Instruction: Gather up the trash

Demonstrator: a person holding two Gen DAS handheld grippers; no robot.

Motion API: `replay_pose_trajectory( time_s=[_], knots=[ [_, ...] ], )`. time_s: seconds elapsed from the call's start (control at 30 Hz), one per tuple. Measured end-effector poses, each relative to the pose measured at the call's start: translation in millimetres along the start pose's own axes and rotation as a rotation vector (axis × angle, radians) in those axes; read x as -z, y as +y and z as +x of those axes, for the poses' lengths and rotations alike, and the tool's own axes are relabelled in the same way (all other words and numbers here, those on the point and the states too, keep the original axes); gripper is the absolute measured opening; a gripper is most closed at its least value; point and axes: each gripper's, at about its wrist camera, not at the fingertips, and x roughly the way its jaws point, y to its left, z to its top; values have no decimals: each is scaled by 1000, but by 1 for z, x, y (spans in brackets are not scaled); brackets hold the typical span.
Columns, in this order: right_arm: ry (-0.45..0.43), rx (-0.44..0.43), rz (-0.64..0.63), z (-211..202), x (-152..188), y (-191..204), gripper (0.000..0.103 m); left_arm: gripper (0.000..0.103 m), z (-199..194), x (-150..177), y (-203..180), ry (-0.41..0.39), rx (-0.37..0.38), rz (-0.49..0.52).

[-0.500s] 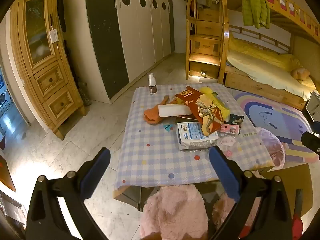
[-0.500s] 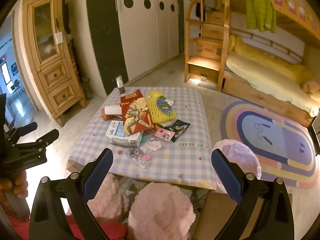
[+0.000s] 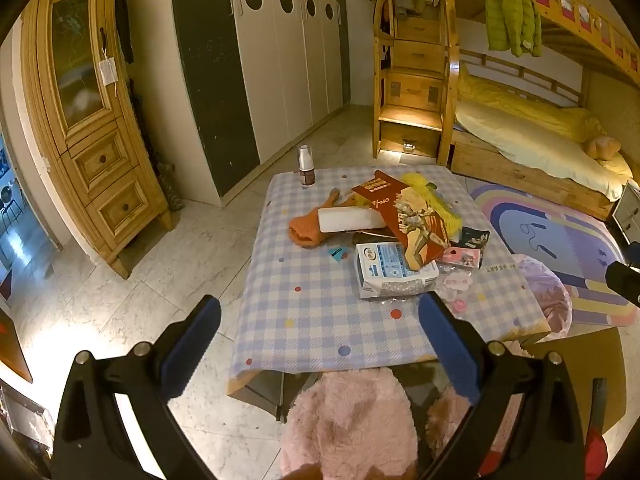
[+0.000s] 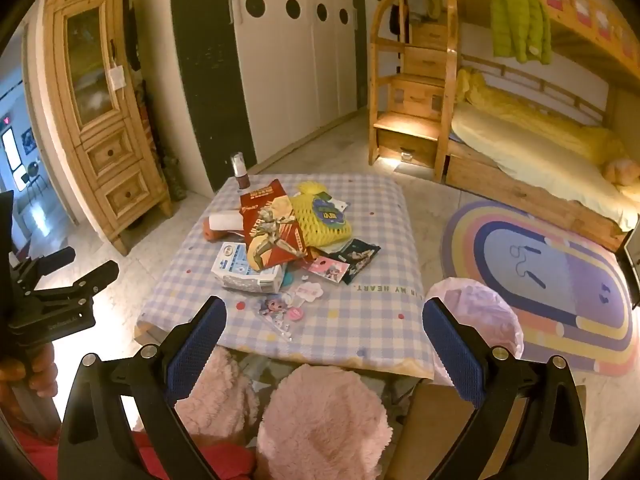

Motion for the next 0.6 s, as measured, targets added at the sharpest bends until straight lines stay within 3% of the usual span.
replay_pose_trajectory(
  time_s=[0.6],
  knots=[
    [4, -4, 4, 2, -1, -3, 98, 96, -4, 0, 0, 1, 0, 1]
  ],
)
